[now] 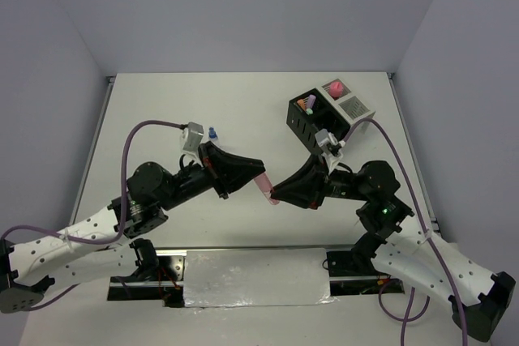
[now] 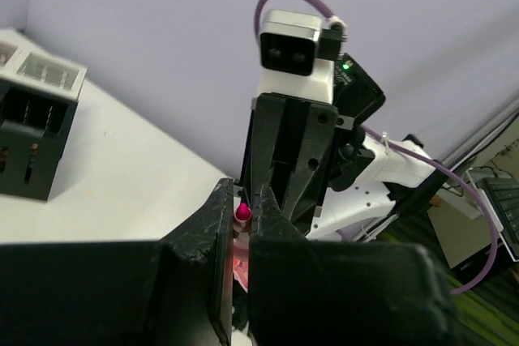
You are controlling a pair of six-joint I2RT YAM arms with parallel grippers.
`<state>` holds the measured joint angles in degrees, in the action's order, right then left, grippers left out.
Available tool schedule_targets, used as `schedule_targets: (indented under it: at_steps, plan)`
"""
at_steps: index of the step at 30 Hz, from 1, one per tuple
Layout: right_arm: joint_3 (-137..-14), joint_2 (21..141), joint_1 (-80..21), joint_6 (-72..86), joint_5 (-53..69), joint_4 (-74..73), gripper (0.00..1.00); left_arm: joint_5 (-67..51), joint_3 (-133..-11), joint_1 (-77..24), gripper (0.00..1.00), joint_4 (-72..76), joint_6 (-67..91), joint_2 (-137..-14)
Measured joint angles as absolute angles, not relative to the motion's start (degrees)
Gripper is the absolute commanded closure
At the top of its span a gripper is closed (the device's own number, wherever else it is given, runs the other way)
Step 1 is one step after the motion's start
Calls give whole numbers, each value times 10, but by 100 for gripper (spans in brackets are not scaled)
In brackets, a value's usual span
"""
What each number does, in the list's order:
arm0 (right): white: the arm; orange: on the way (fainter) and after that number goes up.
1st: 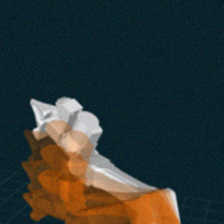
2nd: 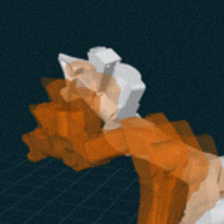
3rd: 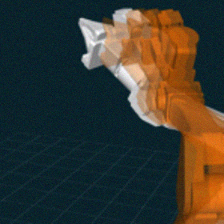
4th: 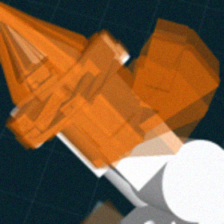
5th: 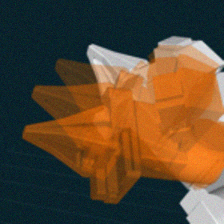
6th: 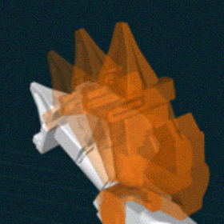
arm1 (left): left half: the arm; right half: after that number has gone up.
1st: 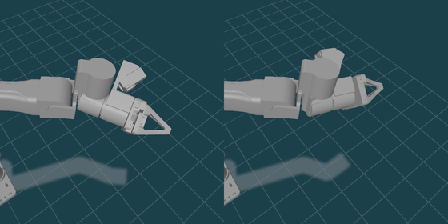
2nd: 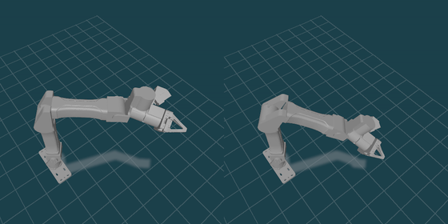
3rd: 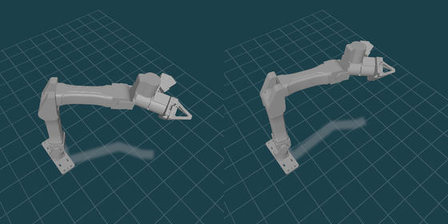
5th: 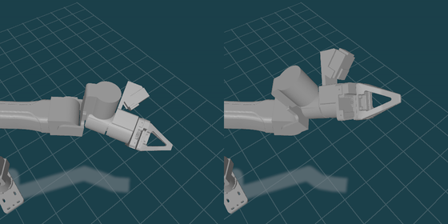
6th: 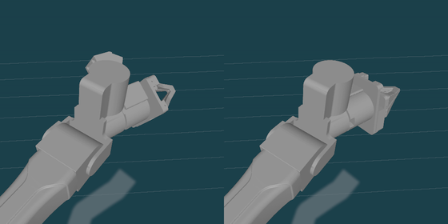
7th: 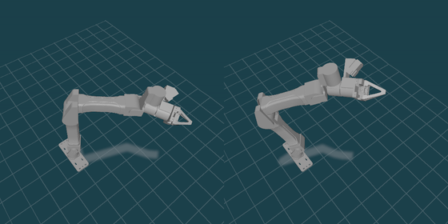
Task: Sort the stationery into containers
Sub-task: Close the pen cap on the pen.
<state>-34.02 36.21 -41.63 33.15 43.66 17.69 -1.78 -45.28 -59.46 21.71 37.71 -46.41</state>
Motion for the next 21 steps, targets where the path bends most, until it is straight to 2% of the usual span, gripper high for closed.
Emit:
schedule_targets:
  at_steps: [8, 9, 11, 16, 19, 21]
  plan:
    - [-278, 365, -415, 289, 422, 206, 99, -49, -464, -544, 100, 105, 426, -472]
    - [-278, 365, -415, 284, 420, 204, 65, -52, -466, -541, 100, 101, 430, -473]
    - [-280, 365, -415, 276, 422, 196, 30, -46, -468, -534, 100, 100, 437, -474]
    - [-300, 359, -418, 258, 385, 93, 20, -24, -488, -505, 100, 143, 440, -473]
    - [-325, 346, -418, 266, 336, 55, 19, -24, -485, -505, 100, 162, 444, -468]
    - [-333, 337, -418, 283, 326, 57, 23, -24, -475, -505, 100, 177, 452, -465]
